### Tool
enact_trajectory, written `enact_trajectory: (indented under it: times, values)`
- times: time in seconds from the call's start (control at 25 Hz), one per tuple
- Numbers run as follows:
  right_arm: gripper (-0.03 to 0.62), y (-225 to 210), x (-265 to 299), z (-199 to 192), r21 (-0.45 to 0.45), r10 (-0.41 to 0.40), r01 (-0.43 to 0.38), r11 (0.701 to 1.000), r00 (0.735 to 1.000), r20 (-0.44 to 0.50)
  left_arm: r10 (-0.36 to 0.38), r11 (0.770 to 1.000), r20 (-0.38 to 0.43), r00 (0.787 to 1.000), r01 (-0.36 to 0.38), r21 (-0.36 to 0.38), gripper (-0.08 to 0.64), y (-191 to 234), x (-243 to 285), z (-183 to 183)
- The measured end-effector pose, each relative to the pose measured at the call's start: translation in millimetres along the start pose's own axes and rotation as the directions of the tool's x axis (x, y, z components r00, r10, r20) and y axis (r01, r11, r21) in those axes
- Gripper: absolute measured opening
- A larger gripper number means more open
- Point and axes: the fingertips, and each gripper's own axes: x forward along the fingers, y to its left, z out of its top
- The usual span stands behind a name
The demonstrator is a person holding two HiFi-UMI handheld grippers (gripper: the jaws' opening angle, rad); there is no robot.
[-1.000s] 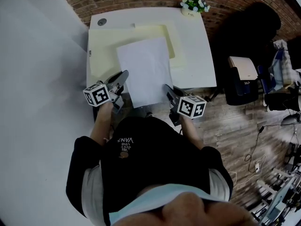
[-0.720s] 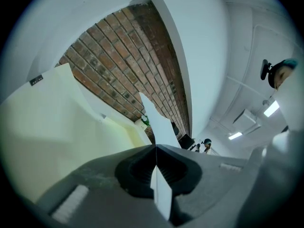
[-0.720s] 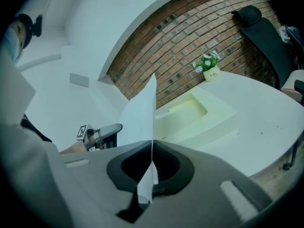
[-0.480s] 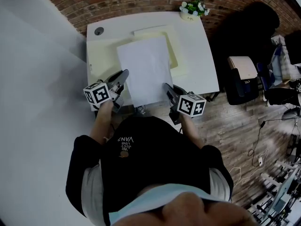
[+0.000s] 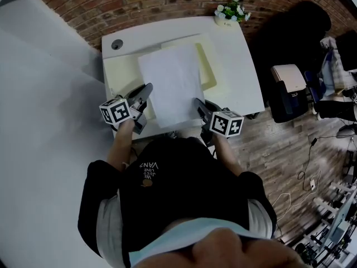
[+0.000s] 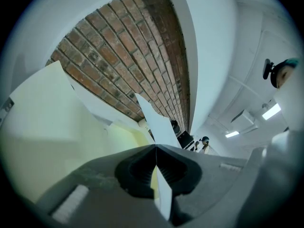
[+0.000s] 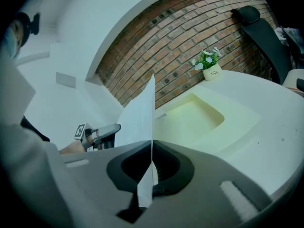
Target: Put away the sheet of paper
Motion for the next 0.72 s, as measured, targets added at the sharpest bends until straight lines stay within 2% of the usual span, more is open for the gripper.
enact_trajectory:
  times: [0.24,0.72]
  values:
    - [-0.002,-2,13,0,-0.002,-0.011,0.011,1.0,1.0,-0.017,0.016,1.0,0.0,1.0,-0.016,-0.015,0.0,15,1,3]
    - [-0.002,-9,45,3,-0.021,0.029,-0.031,0.999,0.992,-0.125,0.118,0.992,0.023,0.993,-0.117,-0.057,0.0,43,-3,5]
